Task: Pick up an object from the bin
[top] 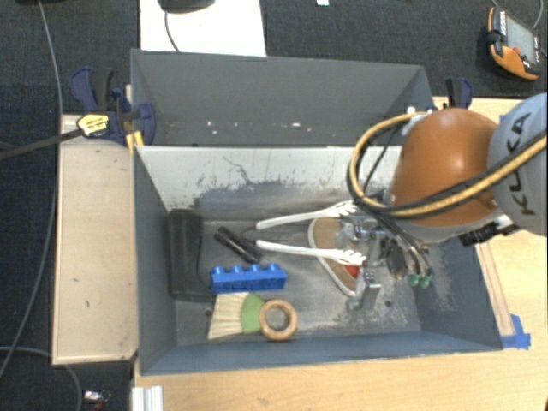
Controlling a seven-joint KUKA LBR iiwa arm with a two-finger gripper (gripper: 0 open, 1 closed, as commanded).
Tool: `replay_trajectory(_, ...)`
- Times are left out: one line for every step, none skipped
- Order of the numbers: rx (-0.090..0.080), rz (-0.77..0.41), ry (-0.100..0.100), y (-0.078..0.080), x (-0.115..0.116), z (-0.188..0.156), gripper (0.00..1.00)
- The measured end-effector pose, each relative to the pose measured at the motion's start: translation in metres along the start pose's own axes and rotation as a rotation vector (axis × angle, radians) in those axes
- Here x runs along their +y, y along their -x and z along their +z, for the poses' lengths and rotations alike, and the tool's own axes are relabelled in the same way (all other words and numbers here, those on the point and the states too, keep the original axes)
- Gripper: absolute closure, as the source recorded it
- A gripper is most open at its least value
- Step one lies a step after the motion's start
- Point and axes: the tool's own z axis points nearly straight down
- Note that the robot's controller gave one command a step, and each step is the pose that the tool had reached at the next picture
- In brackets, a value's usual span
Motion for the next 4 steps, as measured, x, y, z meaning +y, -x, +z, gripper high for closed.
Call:
replay_trajectory(-0.007, 0.002, 0.0, 0.002, 0.0, -0.003, 0.0)
replay_trajectory(-0.009, -0.012, 0.002, 0.092, 0.01, 0.134, 0.0)
replay_trajectory(-0.021, -0.06, 0.001, 0.1, 0.031, 0.063, 0.0)
replay_trajectory(-0.007, -0.018, 0.001, 0.091, 0.012, 0.124, 0.0)
